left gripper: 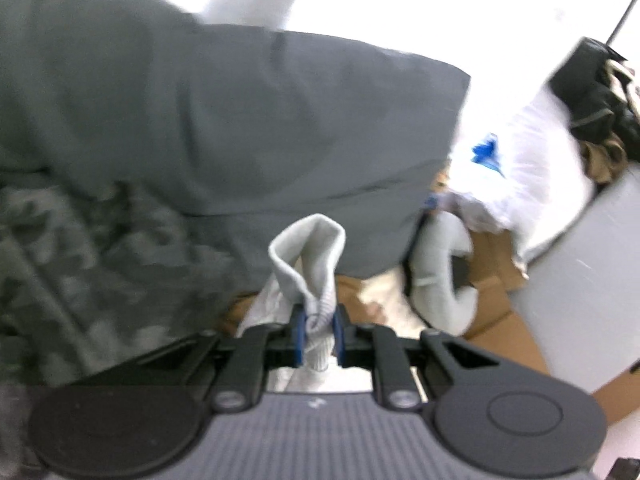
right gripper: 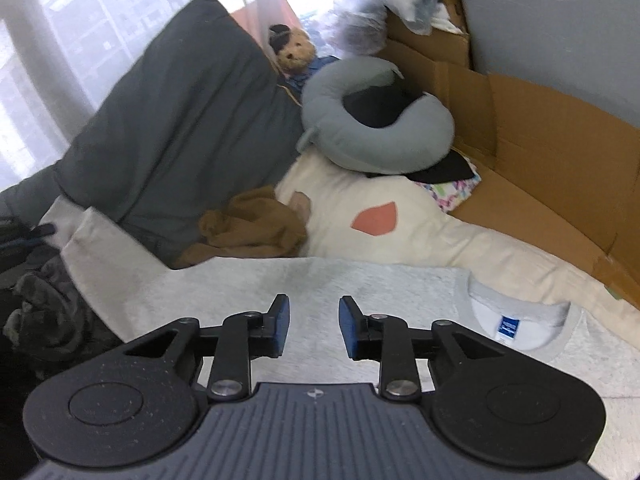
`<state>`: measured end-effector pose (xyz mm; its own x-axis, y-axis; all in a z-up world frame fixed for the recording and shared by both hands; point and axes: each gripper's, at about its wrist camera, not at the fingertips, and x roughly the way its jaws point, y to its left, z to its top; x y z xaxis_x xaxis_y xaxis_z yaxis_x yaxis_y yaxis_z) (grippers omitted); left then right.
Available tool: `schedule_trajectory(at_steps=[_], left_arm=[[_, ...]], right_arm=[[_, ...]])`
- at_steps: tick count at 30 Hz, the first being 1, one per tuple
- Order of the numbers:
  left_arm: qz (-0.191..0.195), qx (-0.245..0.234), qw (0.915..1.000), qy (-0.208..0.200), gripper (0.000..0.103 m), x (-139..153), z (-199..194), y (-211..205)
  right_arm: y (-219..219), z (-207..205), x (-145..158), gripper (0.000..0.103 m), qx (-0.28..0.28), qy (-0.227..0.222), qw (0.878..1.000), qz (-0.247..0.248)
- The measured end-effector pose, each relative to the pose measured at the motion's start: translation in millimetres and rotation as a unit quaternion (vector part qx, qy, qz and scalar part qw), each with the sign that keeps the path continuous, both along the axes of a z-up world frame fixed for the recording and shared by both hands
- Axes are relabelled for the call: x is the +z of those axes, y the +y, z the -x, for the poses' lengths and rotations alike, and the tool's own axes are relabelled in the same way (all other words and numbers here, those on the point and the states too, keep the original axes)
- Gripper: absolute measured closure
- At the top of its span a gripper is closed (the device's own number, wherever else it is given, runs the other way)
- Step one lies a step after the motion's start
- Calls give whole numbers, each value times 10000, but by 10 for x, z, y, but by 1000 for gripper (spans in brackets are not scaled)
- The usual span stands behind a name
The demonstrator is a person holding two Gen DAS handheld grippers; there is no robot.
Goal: Fold clothes
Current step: 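Carry the grey sleeve cuff with the left gripper toward the right gripper, then close the right gripper on the cuff while the left gripper opens and releases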
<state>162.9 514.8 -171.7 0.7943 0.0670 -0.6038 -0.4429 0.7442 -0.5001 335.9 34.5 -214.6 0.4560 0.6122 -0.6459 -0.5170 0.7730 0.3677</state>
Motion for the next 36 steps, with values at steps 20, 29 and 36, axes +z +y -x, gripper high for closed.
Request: schedule_trajectory(at_steps=[20,29,36], left_arm=[[338,-1783,9834,-65,89,-202,-987,-1713],[492,-2097,9764,144,89,-629,-1002,-2143],[307,-2593,9649,277,89,-808,-1033,-2493]], right_arm=[[-209,-18,26,54,-229,525,9929,-1042],[-464,-208,-310,33,-784,1601,9621,-2062],[-439,-261,-428,21,-943,1977,9501,-2221]])
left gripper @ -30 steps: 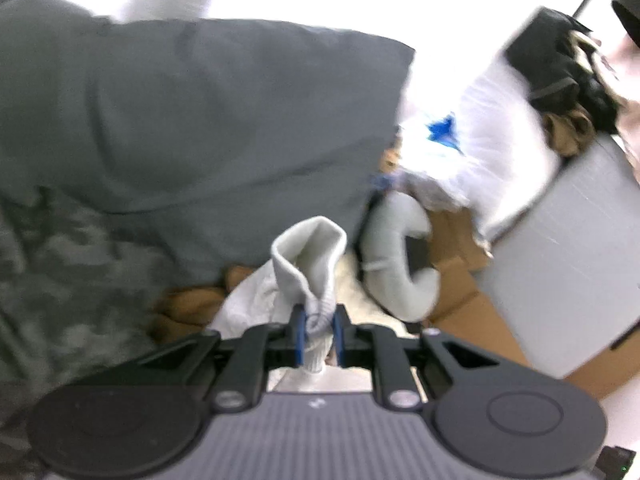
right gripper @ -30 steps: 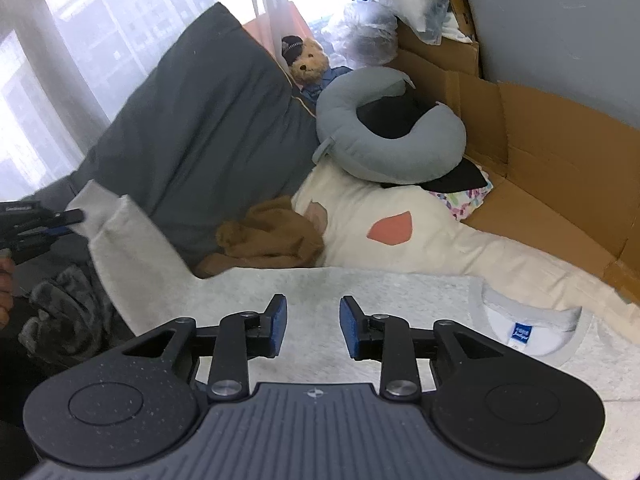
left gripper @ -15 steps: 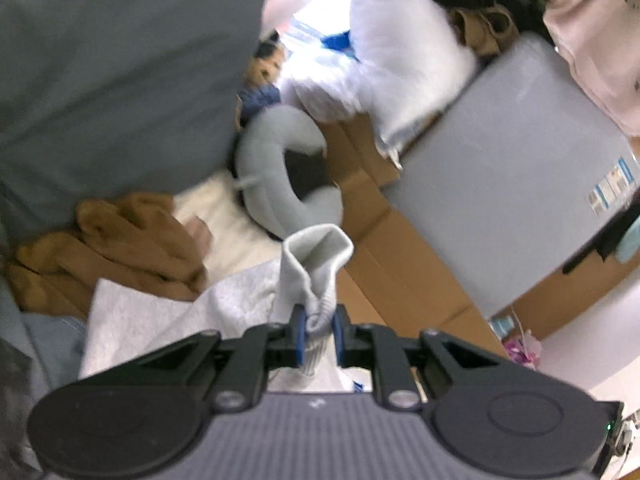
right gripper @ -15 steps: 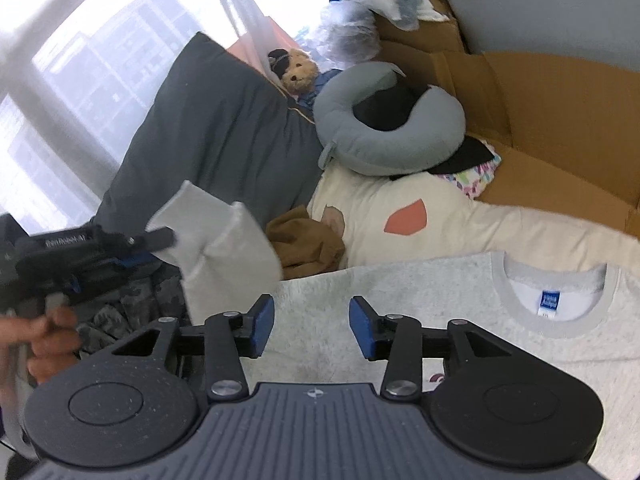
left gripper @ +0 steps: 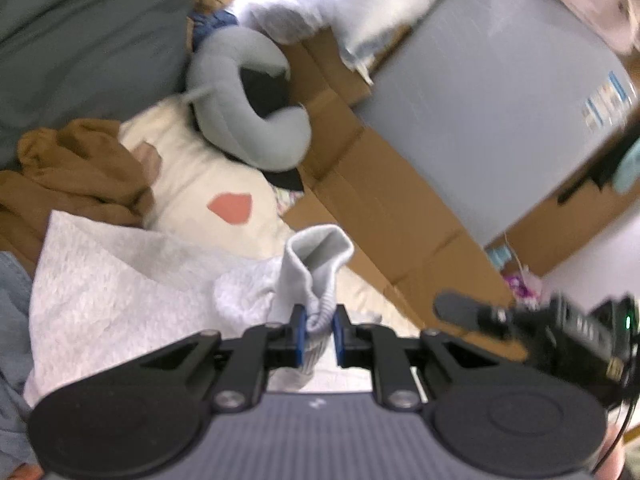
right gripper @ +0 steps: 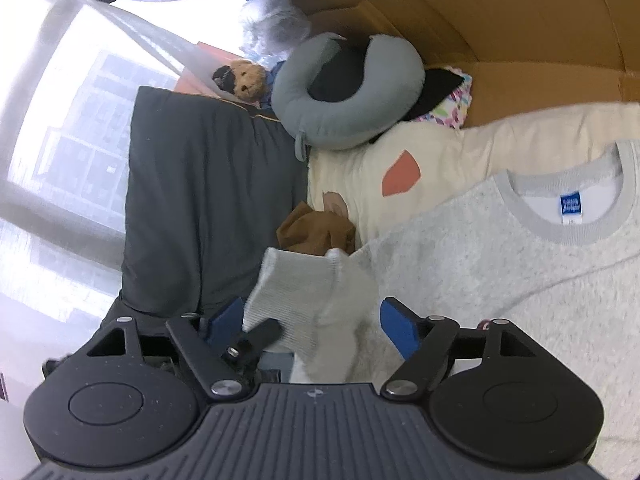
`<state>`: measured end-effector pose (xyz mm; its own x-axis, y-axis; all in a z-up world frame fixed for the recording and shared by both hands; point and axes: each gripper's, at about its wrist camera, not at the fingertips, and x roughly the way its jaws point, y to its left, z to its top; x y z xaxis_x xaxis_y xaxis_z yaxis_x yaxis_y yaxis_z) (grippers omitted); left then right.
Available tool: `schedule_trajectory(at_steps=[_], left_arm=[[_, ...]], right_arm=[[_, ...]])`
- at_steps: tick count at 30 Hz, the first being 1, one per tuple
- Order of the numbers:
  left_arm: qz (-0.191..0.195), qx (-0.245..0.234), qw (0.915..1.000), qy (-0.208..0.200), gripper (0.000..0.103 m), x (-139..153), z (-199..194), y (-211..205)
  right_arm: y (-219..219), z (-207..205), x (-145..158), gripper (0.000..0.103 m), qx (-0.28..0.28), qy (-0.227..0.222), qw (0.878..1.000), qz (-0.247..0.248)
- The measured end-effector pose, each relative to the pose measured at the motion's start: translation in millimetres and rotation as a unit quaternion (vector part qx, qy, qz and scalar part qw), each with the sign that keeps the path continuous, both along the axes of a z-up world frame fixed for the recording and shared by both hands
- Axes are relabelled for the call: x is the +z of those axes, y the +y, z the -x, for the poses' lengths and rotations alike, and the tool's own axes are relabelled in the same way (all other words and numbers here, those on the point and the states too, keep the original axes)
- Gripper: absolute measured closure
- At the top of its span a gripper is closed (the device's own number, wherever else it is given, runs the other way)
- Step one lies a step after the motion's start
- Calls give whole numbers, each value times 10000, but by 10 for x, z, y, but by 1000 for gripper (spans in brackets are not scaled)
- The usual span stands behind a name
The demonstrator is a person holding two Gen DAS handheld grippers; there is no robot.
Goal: Fold clothes
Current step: 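Close the right gripper on the cuff while the left gripper opens and releases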
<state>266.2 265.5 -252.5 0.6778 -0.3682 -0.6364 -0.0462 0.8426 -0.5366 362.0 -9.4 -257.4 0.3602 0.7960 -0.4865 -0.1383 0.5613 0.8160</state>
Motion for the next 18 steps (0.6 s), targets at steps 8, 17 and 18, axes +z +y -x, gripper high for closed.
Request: schedule_trajectory(at_steps=[8,17,18], left_arm=[[-495,-790,9955,-138,89,-43,-47,-477],[-917,-1548,9837,-57,89,-186,-21,-832],[-948,-1608,9824,-41,89,-201,-18,-856]], right_arm=[[155,-4,-73,20,186,163,9988,416],[219,10,-211,71,325,340,9876,1500],[199,10,-234,79,313,356,9863,1580]])
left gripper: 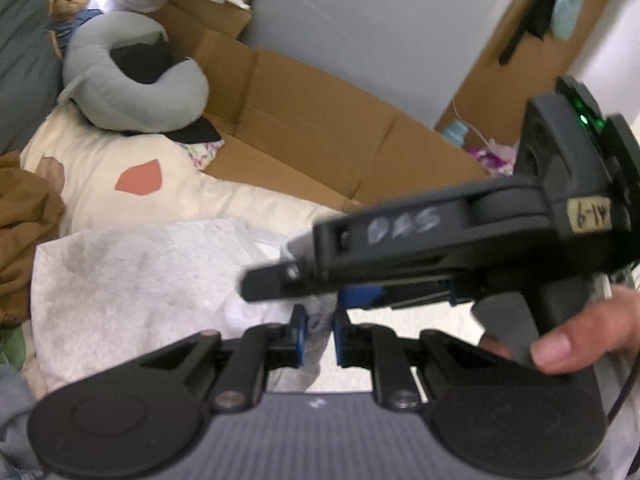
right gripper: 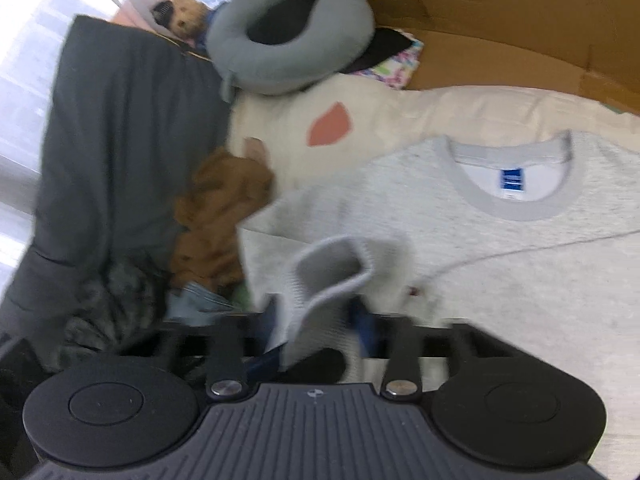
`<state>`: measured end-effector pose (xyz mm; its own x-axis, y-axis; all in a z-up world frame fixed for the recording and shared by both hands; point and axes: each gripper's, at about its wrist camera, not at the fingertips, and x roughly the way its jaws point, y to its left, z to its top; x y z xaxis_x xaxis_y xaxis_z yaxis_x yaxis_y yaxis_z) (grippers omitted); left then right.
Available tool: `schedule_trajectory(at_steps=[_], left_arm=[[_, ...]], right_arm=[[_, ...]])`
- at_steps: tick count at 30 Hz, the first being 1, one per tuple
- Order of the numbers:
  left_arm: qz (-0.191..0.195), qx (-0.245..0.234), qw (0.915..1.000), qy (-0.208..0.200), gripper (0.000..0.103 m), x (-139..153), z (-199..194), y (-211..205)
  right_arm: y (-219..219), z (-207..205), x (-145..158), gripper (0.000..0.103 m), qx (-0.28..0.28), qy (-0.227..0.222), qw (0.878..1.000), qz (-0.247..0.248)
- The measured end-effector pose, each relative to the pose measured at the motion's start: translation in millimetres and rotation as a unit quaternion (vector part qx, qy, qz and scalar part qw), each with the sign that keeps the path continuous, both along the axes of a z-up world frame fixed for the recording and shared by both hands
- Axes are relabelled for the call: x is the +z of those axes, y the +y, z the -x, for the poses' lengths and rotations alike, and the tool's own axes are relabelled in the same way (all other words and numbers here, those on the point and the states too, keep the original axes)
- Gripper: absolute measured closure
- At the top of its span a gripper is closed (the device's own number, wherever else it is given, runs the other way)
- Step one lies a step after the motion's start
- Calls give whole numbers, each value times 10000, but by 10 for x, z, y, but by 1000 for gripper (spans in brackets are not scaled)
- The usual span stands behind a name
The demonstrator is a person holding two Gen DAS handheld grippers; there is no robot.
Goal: Fold clothes
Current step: 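Close the right gripper on the cuff while the left gripper opens and releases, then lift the cuff with the right gripper, stretching the sleeve above the sweatshirt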
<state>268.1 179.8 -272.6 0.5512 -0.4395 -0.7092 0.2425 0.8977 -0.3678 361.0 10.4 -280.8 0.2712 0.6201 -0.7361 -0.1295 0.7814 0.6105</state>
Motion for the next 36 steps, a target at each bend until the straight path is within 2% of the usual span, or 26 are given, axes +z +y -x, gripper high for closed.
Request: schedule_trajectory(at_steps=[3,6,10,14,18,21,27,32,36], left_arm=[[-13,-157,9998,86,85,-21,-13,-14],[104,-256,9995,148,83,21,-42,48],[139,-137,9997,117,73,117,-69,346],[67,578,9982,155,68,151,-116,910],[373,1525,9873,253,68,132,-191,1497],[290,1767,9834,286,68,133,-217,1765],[-144,1703,9833,619,66,-35,-207,1953],[-276,1569,9825,967,63,-400,-144,1964],[-441,1382,9805,1326,62,-705,-50,1894]], right_arm=[[-53,-3,-23,94,-21,-24,9999,121],[-118,-13,-43,95,-73,-42,9998,201],[-256,-50,-10,96,-213,-114,9996,176],[-408,-69,108,96,-311,-288,9990,137],[-557,-87,215,97,-435,-422,9981,105],[-659,-96,286,97,-526,-515,9972,106],[-893,-124,373,97,-741,-592,9953,182],[-1105,-149,414,97,-912,-620,9933,334],[-1281,-147,336,97,-1136,-429,9918,411]])
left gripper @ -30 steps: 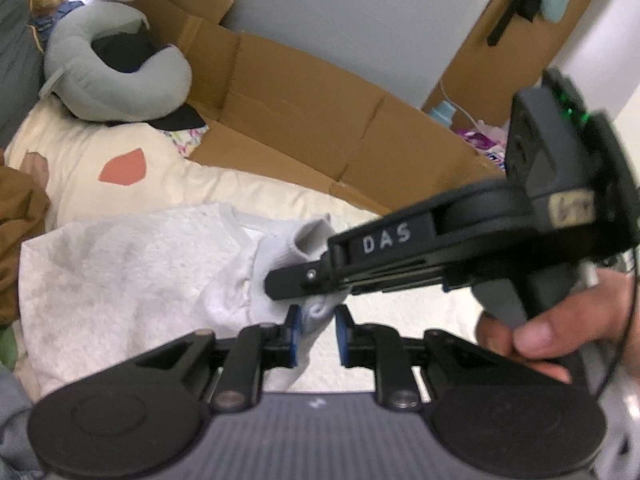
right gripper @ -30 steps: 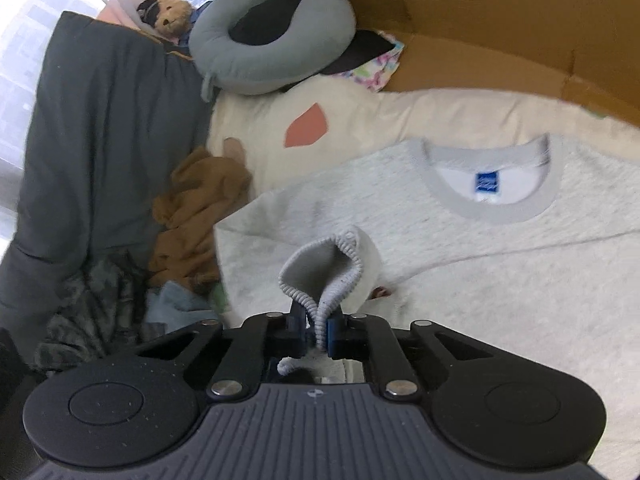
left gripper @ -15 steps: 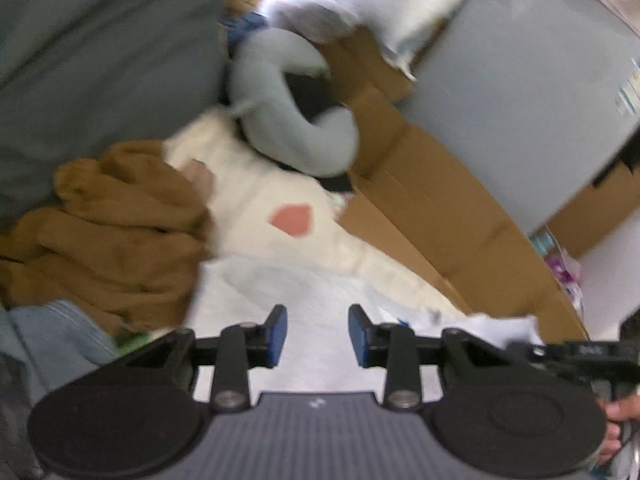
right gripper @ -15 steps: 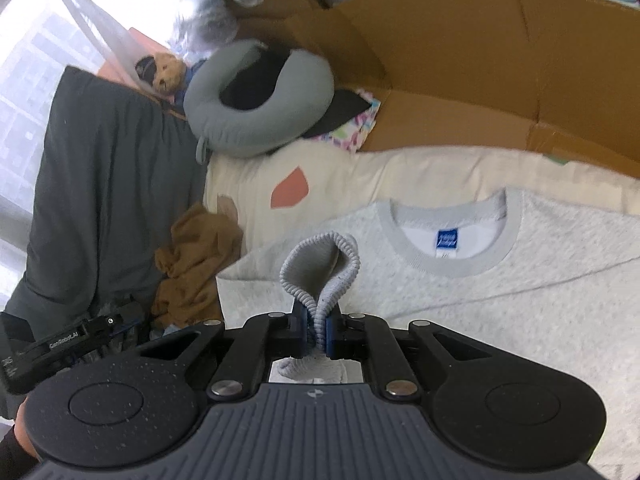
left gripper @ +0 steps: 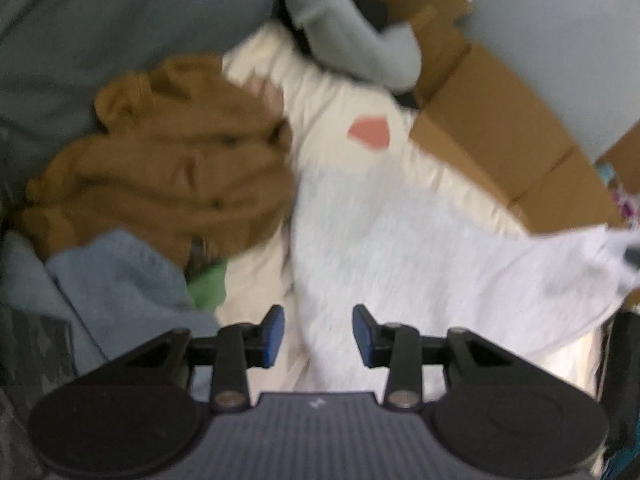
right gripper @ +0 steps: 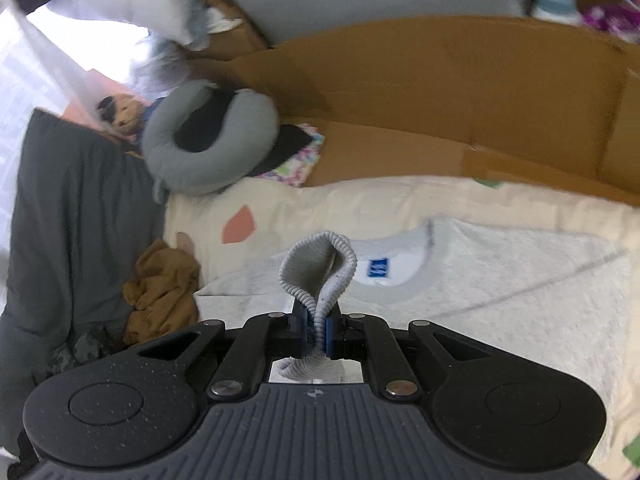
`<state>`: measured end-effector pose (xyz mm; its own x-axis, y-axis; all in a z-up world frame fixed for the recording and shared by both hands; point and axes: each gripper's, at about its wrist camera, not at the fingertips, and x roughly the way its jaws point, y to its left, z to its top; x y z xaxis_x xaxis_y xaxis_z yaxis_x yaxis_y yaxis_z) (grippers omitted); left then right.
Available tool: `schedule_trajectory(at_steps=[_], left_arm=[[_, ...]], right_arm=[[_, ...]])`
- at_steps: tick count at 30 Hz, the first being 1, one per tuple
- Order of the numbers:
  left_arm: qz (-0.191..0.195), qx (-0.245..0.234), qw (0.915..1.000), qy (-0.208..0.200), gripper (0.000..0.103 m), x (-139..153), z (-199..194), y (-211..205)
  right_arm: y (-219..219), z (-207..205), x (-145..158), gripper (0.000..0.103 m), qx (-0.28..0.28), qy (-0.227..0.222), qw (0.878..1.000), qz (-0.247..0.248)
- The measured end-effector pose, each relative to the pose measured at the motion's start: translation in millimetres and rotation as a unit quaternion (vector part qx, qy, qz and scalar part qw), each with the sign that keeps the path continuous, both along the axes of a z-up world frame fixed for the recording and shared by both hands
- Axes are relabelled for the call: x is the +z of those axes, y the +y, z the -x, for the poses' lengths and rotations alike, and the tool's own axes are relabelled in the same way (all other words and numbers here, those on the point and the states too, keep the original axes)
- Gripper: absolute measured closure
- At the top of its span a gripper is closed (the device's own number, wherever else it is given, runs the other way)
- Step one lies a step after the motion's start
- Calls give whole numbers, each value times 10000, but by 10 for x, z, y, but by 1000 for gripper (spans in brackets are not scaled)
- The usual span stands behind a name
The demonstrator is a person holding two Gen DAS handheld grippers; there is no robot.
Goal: Fold clothes
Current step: 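Lift the cuff with the right gripper, stretching the sleeve above the sweatshirt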
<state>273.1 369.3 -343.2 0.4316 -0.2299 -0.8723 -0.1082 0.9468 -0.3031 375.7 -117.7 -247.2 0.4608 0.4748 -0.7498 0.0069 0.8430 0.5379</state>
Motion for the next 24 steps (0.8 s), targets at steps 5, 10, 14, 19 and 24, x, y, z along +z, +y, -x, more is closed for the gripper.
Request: schedule_trajectory(at_steps=[5,10,14,19,24], left_arm=[[-139,-375,9989,240,39,-268,196,-217],[-466,-1002,9939,14,30,-541,388,-503],[-1021,-1243,9862,-389,26,-812,483,-698],[-1649,-1050,9788,-602,27,-1134,426,-763],[-1860,-676,9746,-1044,34,-1127,422,-780]], right_arm=[[-71,25,-213,97,-109,298,9995,39],[-89,17,-361,97,68,268,9996,100],[-138,-25,-475,97,206,112,9996,147],[-184,-32,-634,96,161,3,9997,166],[-161,17,-723,96,44,31,9999,142]])
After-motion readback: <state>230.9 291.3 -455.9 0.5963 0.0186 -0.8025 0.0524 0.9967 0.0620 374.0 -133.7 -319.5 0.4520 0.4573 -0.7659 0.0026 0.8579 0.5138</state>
